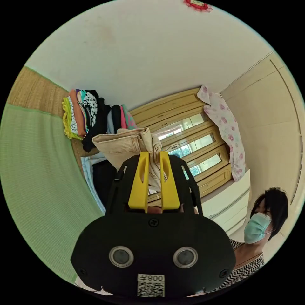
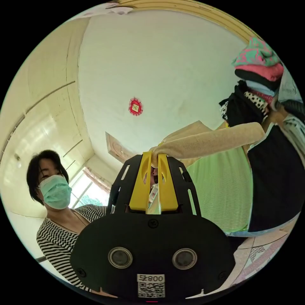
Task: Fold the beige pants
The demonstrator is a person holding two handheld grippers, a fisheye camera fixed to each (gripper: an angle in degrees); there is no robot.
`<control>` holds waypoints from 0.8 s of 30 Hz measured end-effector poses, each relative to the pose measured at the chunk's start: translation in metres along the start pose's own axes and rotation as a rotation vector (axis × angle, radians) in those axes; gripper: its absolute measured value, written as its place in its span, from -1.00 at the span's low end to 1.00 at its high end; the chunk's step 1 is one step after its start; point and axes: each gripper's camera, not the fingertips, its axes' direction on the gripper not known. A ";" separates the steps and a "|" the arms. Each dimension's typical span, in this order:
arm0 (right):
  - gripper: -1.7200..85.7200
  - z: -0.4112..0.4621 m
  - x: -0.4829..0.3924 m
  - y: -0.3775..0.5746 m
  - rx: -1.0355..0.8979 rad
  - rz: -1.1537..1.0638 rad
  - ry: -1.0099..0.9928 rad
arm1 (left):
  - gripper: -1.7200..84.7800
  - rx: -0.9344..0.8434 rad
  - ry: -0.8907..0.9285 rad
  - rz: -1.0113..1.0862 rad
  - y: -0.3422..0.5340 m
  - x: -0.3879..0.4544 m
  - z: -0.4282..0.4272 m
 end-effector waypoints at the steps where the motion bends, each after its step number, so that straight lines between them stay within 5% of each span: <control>1: -0.92 -0.020 -0.007 0.003 0.025 -0.023 0.059 | -0.83 -0.056 0.021 0.017 -0.002 -0.026 0.043; 6: -0.91 -0.060 0.027 0.048 0.055 0.071 0.269 | -0.81 -0.305 -0.137 0.008 0.027 -0.163 0.191; 11: -0.91 -0.052 0.136 0.133 -0.021 0.453 0.388 | -0.81 -0.612 -0.503 -0.121 0.096 -0.325 0.292; 24: -0.91 -0.038 0.112 0.169 -0.039 0.452 0.389 | -0.77 -0.554 -0.521 0.003 0.192 -0.528 0.358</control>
